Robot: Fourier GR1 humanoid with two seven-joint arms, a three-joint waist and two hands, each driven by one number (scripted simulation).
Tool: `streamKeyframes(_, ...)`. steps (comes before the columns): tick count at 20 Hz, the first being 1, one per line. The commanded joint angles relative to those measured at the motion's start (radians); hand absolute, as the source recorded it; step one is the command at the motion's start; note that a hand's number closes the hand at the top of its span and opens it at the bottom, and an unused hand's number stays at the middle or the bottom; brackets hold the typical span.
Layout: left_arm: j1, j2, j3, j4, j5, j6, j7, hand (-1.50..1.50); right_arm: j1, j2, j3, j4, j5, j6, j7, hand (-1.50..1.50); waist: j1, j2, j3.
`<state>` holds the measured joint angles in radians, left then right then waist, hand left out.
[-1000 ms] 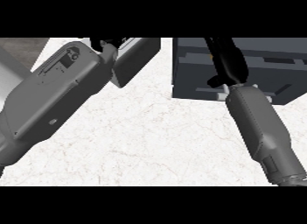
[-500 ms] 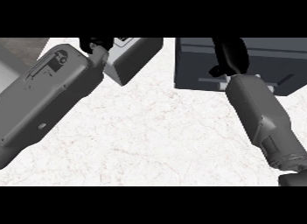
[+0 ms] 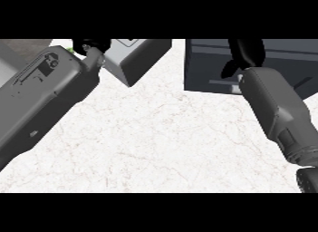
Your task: Pick up the can, place it into the drawer and close the drawer
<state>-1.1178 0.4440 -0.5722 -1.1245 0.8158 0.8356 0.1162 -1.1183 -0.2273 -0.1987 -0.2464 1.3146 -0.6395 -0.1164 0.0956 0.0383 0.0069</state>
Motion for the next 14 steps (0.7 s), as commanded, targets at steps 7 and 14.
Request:
streamKeyframes(7, 0.019, 0.0, 0.004, -0.066, -0.013, 0.008, 0.022, -1.5, -0.127, 0.002, -0.082, 0.048, -0.088, 0.096, -0.104, -1.5, 0.021, -0.003, -0.003)
streamKeyframes(14, 0.022, 0.03, -0.002, -0.077, -0.019, 0.009, 0.052, -1.5, -0.121, 0.047, -0.348, 0.041, -0.371, 0.201, -0.238, -1.5, 0.024, -0.006, 0.003)
